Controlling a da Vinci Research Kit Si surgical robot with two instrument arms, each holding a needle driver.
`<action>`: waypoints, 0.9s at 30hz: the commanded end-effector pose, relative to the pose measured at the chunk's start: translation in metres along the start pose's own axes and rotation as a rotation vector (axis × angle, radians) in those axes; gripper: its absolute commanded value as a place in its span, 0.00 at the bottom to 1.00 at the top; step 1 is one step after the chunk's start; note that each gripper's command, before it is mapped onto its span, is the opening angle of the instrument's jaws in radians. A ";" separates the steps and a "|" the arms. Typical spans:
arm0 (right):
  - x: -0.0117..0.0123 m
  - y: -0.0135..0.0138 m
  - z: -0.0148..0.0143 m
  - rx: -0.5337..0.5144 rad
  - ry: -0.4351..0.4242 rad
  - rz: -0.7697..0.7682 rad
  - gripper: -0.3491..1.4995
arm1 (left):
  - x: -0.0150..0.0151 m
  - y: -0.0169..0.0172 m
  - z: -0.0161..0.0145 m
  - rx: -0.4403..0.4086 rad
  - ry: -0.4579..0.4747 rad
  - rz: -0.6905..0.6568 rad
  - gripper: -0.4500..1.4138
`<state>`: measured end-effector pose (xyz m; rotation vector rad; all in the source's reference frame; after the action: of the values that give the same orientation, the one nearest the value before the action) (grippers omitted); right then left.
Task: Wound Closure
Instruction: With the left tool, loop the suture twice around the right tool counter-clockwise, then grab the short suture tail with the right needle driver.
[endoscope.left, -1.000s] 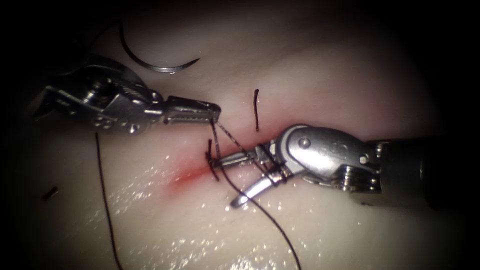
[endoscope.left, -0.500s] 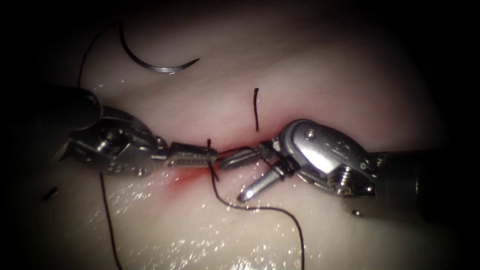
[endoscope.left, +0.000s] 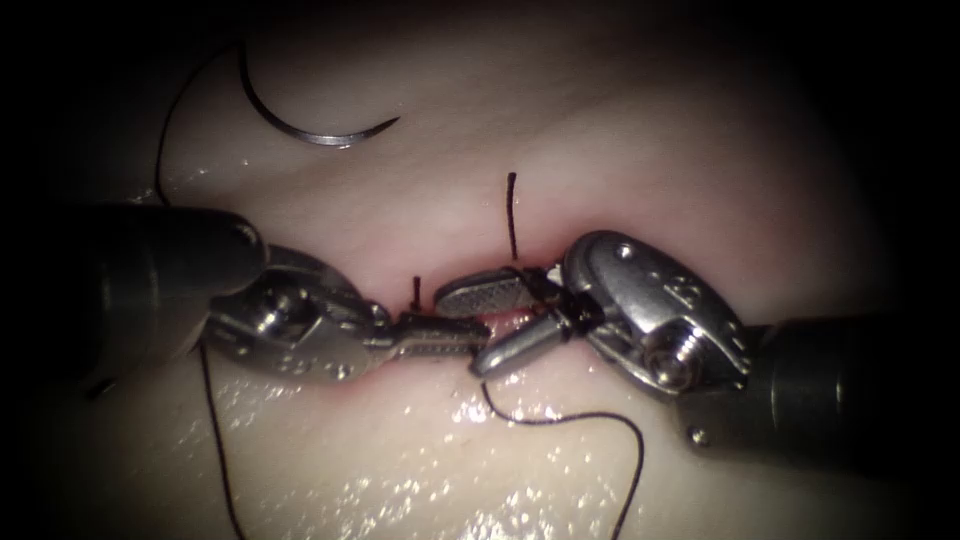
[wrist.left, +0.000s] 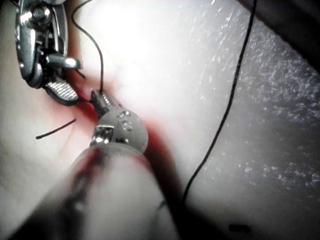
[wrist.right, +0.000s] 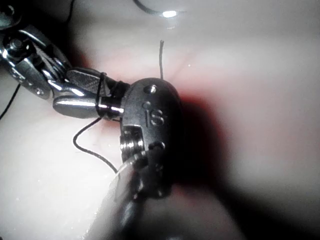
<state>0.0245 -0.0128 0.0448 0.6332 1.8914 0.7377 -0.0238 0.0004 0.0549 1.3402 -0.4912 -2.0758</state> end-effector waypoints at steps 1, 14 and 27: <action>-0.0003 -0.0007 0.0001 -0.110 0.029 -0.014 0.46 | 0.0002 0.0006 0.0010 0.007 -0.019 0.000 0.00; 0.0013 -0.0004 -0.0029 -0.572 -0.040 -0.140 0.35 | 0.0012 -0.0002 0.0010 0.036 -0.047 -0.026 0.00; 0.0011 -0.0006 -0.0029 -0.885 -0.167 -0.141 0.58 | 0.0011 -0.0020 0.0020 0.048 -0.060 -0.047 0.00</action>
<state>0.0204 -0.0130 0.0444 -0.0088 1.2471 1.2614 -0.0261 0.0012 0.0531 1.3306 -0.5440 -2.1633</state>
